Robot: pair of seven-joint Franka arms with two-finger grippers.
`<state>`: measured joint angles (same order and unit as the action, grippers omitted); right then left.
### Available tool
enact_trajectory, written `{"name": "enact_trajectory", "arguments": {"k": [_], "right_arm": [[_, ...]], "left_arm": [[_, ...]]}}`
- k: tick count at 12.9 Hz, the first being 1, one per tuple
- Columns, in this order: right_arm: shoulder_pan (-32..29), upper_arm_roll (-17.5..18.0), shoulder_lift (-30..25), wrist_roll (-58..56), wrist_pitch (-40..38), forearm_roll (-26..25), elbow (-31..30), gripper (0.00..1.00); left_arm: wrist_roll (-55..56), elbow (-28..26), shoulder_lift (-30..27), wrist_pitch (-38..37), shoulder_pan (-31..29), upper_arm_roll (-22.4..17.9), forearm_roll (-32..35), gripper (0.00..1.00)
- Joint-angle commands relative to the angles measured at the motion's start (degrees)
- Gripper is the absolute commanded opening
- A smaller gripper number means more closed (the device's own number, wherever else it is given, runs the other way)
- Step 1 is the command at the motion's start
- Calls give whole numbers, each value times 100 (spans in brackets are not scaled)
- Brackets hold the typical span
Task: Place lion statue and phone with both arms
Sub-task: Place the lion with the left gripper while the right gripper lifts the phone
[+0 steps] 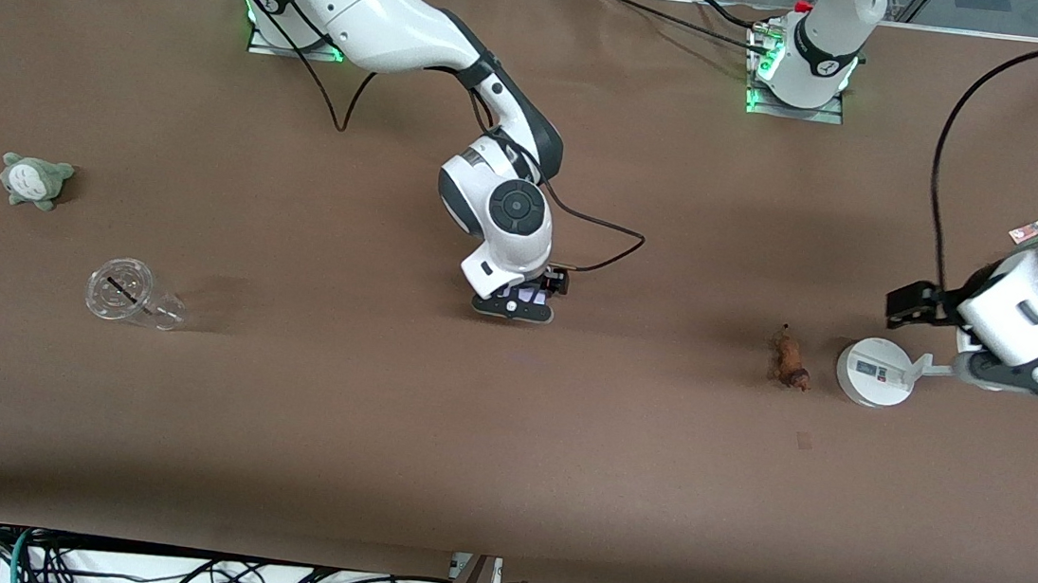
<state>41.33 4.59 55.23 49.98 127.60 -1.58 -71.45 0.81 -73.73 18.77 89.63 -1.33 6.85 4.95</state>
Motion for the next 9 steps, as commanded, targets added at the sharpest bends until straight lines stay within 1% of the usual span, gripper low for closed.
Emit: {"name": "enact_trajectory", "arguments": {"k": [1,2,3,4,5,6,7,8,9], "right_arm": [[103,-72,225,144,1,-123,342,100],[103,-73,251,144,10,-132,343,100],[103,-73,269,135,1,-184,343,62],[103,-73,269,143,1,-219,351,13],[103,-81,243,126,-51,-220,343,0],[86,-160,164,65,-182,-220,351,0],[34,-204,-45,12,-540,-211,351,0],[-106,-213,-282,-206,-1022,-202,351,0],[-369,-187,-589,-643,-1427,-141,334,0]], "left_arm": [[-11,245,100,-147,-26,-25,111,100],[-36,158,74,-95,-17,-52,7,100],[24,-69,-152,-25,-26,-61,-64,100],[34,-498,-407,280,-26,-78,-73,100],[51,-1320,-966,875,18,-148,-56,100],[43,-2225,-1546,1473,44,-148,-39,100],[51,-2625,-1813,1644,53,-148,-38,100],[60,-2647,-1833,1628,132,-192,-38,100],[43,-2664,-1851,1637,246,-366,-38,100]]}}
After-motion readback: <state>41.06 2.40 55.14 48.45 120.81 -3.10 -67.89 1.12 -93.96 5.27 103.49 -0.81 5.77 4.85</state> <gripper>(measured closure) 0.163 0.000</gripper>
